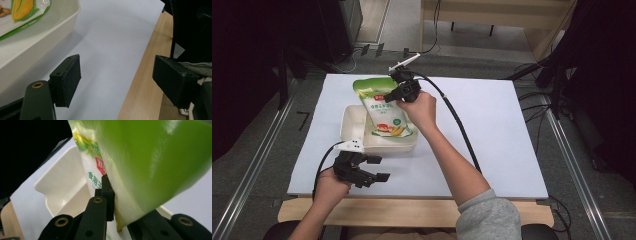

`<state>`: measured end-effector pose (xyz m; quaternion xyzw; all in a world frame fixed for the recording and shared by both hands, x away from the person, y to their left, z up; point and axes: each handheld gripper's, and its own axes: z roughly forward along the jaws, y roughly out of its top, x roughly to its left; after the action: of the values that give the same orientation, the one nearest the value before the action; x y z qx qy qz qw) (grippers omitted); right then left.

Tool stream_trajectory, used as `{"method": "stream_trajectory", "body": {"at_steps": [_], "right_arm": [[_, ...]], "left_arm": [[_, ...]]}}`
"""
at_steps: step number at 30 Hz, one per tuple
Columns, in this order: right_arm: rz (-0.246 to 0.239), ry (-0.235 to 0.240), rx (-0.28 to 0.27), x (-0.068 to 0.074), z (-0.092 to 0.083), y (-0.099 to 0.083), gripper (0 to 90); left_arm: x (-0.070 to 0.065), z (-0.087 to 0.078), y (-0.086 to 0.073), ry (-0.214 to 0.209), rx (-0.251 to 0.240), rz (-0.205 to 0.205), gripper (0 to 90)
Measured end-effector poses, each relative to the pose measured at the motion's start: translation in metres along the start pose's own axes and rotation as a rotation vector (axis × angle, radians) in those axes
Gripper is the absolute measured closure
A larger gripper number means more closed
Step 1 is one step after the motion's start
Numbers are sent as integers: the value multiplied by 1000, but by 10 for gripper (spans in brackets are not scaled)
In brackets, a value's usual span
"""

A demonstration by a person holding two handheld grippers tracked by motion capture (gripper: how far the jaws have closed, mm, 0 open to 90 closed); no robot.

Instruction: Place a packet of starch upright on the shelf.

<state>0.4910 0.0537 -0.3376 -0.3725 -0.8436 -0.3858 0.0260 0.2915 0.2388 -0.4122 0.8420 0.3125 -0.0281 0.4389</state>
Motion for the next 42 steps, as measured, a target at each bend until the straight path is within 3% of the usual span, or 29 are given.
{"method": "stream_trajectory", "body": {"at_steps": [7, 12, 14, 18, 21, 23, 25, 32, 42], "right_arm": [[19, -11, 5, -15, 0, -10, 848], [19, -14, 10, -17, -2, -12, 820], [25, -6, 16, -20, -3, -13, 756], [24, 15, 26, -24, -5, -14, 730], [15, 22, 16, -25, -10, -14, 652], [22, 30, 5, -29, -15, -13, 538], [20, 29, 2, -30, -17, -13, 527], [-9, -15, -20, -32, -39, -13, 495], [-22, -10, -45, -34, -75, -24, 501]], "left_arm": [[-4, -1, -3, -3, 3, 3, 237], [-5, -2, -3, -1, 2, 7, 237], [-5, -2, -3, 0, 4, 9, 237], [-5, -1, -3, 0, 8, 8, 237], [-6, -1, -3, 2, 10, 8, 237], [-6, -1, -3, 3, 10, 10, 237], [-6, -1, -3, 2, 8, 9, 237], [-5, -1, -3, 4, 15, 12, 237], [-5, -2, -4, 11, 2, 0, 237]]}}
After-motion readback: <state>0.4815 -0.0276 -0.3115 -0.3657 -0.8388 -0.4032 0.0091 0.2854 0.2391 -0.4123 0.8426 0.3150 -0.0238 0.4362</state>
